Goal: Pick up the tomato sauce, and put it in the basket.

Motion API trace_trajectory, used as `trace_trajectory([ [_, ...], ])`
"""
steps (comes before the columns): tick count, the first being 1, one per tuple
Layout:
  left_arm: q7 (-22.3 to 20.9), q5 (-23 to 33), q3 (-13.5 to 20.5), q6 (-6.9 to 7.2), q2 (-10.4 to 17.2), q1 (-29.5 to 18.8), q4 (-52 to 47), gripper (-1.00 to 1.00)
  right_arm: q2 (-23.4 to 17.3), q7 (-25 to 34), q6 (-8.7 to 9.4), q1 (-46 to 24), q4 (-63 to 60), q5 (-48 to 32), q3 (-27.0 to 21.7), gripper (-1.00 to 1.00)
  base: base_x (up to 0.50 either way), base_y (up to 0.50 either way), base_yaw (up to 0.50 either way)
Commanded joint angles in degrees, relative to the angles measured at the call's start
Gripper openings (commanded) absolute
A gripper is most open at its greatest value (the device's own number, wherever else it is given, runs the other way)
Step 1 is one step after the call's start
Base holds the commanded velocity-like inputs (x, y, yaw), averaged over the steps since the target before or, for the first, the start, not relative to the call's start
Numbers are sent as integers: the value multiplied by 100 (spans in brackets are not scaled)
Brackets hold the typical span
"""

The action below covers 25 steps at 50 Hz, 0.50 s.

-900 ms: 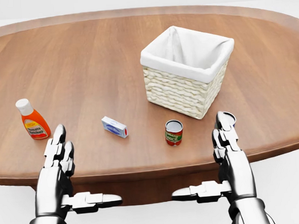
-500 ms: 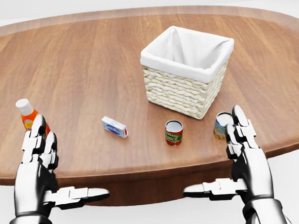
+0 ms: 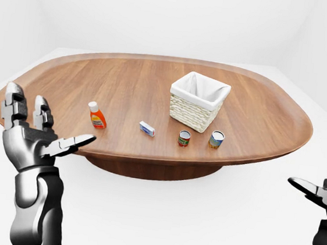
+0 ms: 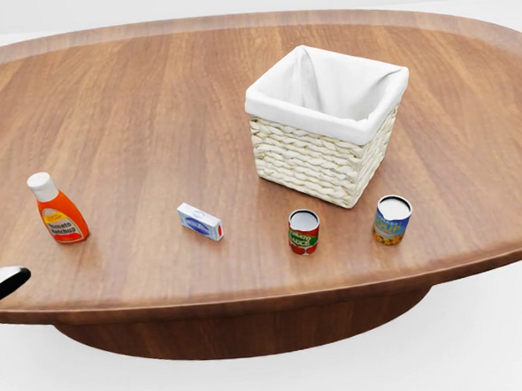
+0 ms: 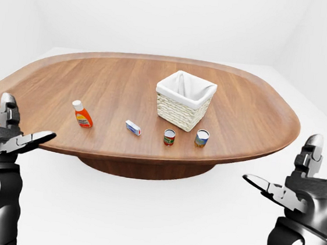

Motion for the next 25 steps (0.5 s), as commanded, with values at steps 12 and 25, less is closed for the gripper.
trace_trajectory([
  [12,373,-379,304,0,136,-47,-152,100,-97,15,0,68,-34,623,-443,100,0,-16,0],
  [25,453,-445,306,0,121,-5,-334,100,-39,61,0,93,-14,575,-363,100,0,-33,0],
])
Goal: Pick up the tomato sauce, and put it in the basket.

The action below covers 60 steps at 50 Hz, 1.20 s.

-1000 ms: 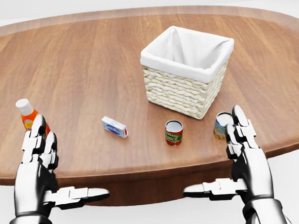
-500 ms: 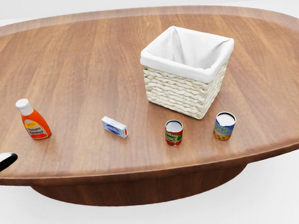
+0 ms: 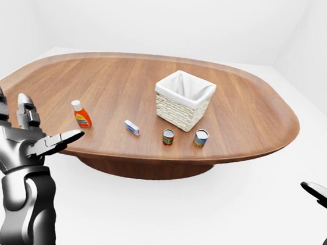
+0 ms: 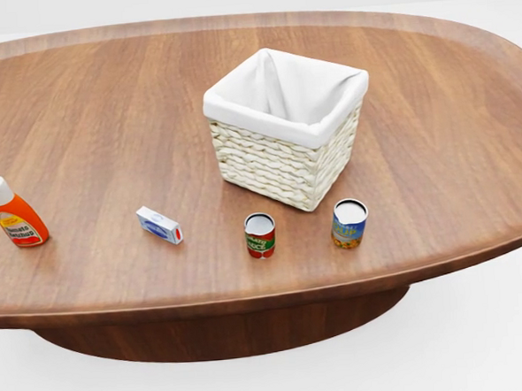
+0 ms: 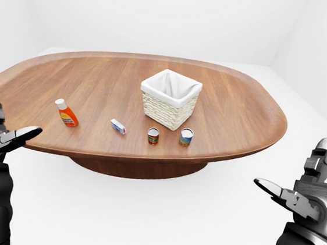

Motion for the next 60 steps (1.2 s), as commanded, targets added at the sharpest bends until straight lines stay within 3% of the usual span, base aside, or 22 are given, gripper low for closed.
trace_trajectory([
  [1,82,-60,31,0,0,18,-128,100,26,31,0,22,22,25,21,100,0,-33,0],
  [35,64,-123,45,0,-19,46,-213,100,55,68,0,41,26,32,63,100,0,-33,0],
  [46,67,-92,19,0,-25,37,-186,100,44,80,0,11,62,-199,164,100,0,0,0],
  [60,62,-91,59,0,-1,15,-112,100,46,69,0,-3,63,-205,170,100,38,0,0],
])
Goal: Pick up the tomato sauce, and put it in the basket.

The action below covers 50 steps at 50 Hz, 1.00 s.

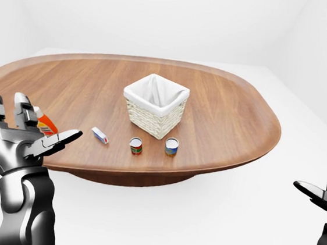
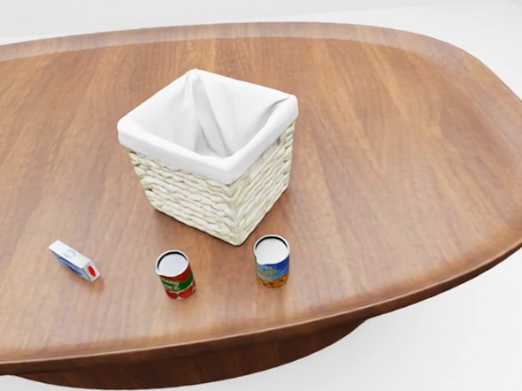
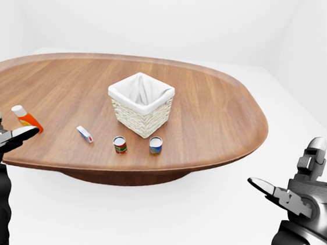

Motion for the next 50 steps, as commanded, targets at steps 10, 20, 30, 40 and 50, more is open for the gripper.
trace_trajectory([
  [10,17,-17,21,0,31,-33,35,100,-10,-26,0,-27,-13,-17,21,100,42,0,0],
  [20,-17,69,-69,0,0,-37,173,100,-11,-17,0,-23,25,-10,19,100,42,0,0],
  [30,-21,64,-58,0,-5,-19,144,100,-4,-10,0,-13,33,-5,17,100,42,0,0],
  [40,-288,414,-408,0,-55,-26,489,100,51,21,0,41,47,121,-23,100,24,0,0],
  [50,-799,1574,-1051,0,-178,16,1008,100,60,37,0,60,48,134,-22,100,0,0,0],
])
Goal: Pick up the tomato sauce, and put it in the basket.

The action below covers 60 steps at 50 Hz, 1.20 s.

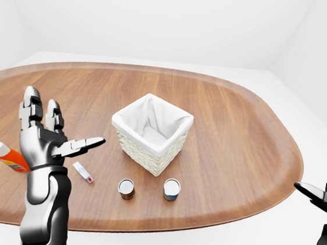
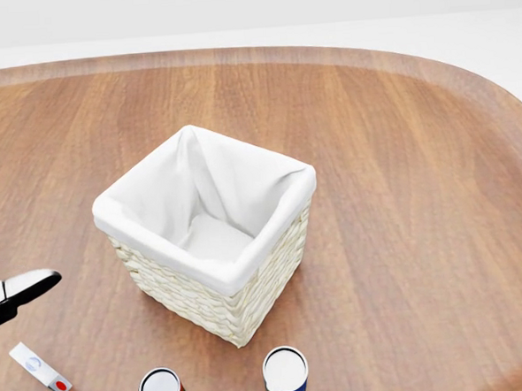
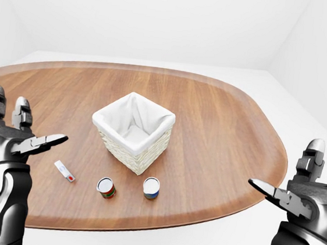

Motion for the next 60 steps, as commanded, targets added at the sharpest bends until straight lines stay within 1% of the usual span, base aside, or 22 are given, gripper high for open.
trace_trajectory([
  [1,-399,1018,-539,0,-93,0,529,100,14,14,0,32,0,48,-14,100,0,0,0],
  [3,-435,1218,-610,0,-131,-4,710,100,14,11,0,35,-18,58,-22,100,0,0,0],
  [7,-515,2064,-922,0,-122,48,1019,100,20,14,0,38,-15,50,-15,100,0,0,0],
  [10,-545,2409,-938,0,-149,60,998,100,24,19,0,34,3,38,-10,100,0,0,0],
  [12,-336,2807,-906,0,-130,20,1108,100,24,16,0,35,-3,35,-4,100,0,0,0],
  [13,-119,3309,-945,0,-47,-1,1225,100,20,13,0,32,-3,35,-5,100,0,0,0],
  [14,-98,3598,-970,0,-11,6,1225,100,19,13,0,33,-5,40,-9,100,0,0,0],
  [15,-317,3746,-978,0,4,77,975,100,15,8,0,31,-8,42,-12,100,0,0,0],
  [17,-462,4012,-982,0,-14,118,855,100,13,9,0,30,-10,46,-14,100,0,0,0],
  [18,-525,4322,-1014,0,22,182,707,100,14,13,0,29,-5,42,-13,100,0,0,0],
  [19,-750,4455,-998,0,17,256,440,100,14,18,0,27,4,42,-12,100,0,0,0],
  [20,-985,4739,-1044,0,67,346,279,100,7,12,0,20,8,40,-9,100,0,0,0],
  [22,-1203,5327,-1025,0,85,496,32,100,4,10,0,21,-2,42,-10,100,0,0,0],
  [23,-1095,6044,-957,0,146,665,-401,100,-4,0,0,8,9,39,-5,100,0,0,0],
  [24,-946,6660,-843,0,152,601,-526,100,-12,-11,0,3,-4,37,-1,100,0,0,0],
  [25,-1415,8580,-2437,-132,688,2089,1598,100,-13,-4,0,-35,59,-11,67,100,0,0,0],
  [26,-1466,8769,-2372,-311,642,2173,1739,100,-17,-7,0,-35,64,-11,74,100,0,0,0],
  [27,-1489,8870,-2291,-456,563,2190,1770,100,-17,-7,0,-31,67,-10,78,100,0,0,0],
  [31,-1525,9119,-2092,-768,325,2199,1893,100,-20,-12,0,-30,80,-15,93,100,0,0,0],
  [37,-1548,9268,-1964,-989,200,2209,1935,100,-24,-11,0,-30,100,-15,96,100,0,0,0],
  [48,-1628,9293,-1894,-1000,118,2250,1943,100,-16,14,0,-19,135,-25,103,100,0,0,0],
  [60,-1592,9318,-1961,-1000,84,2271,1964,100,-11,25,0,-14,147,-29,108,100,0,0,0],
])
